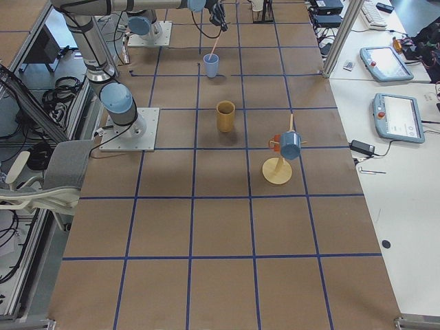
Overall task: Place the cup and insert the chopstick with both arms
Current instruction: 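Carry the pink chopstick with the right gripper over the light-blue cup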
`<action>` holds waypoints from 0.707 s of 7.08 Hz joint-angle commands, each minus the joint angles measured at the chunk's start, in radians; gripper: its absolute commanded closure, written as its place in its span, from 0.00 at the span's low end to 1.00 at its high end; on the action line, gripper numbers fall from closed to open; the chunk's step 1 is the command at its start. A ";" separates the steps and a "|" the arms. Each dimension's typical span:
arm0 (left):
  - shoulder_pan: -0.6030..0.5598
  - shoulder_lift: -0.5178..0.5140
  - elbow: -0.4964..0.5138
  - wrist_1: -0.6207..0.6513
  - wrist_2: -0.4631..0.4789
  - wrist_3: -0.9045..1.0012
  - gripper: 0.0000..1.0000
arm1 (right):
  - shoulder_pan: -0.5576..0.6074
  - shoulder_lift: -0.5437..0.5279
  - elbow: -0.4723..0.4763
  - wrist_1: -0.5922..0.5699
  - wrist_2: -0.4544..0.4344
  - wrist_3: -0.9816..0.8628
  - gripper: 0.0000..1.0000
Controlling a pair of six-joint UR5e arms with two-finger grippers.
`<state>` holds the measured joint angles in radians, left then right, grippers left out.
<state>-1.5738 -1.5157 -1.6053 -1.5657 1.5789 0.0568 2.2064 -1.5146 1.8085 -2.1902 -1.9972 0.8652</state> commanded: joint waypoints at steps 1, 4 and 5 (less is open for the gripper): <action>0.000 0.000 -0.001 0.001 0.000 0.000 0.00 | -0.001 0.001 0.014 0.000 -0.008 -0.002 0.74; 0.000 -0.001 -0.001 0.000 0.003 0.000 0.00 | -0.007 -0.006 -0.003 -0.017 0.004 -0.005 0.00; 0.000 -0.001 -0.001 0.000 0.003 0.000 0.00 | -0.019 -0.009 -0.021 -0.008 0.006 -0.015 0.00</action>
<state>-1.5739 -1.5170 -1.6061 -1.5661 1.5805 0.0568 2.1984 -1.5184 1.8052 -2.2040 -1.9966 0.8585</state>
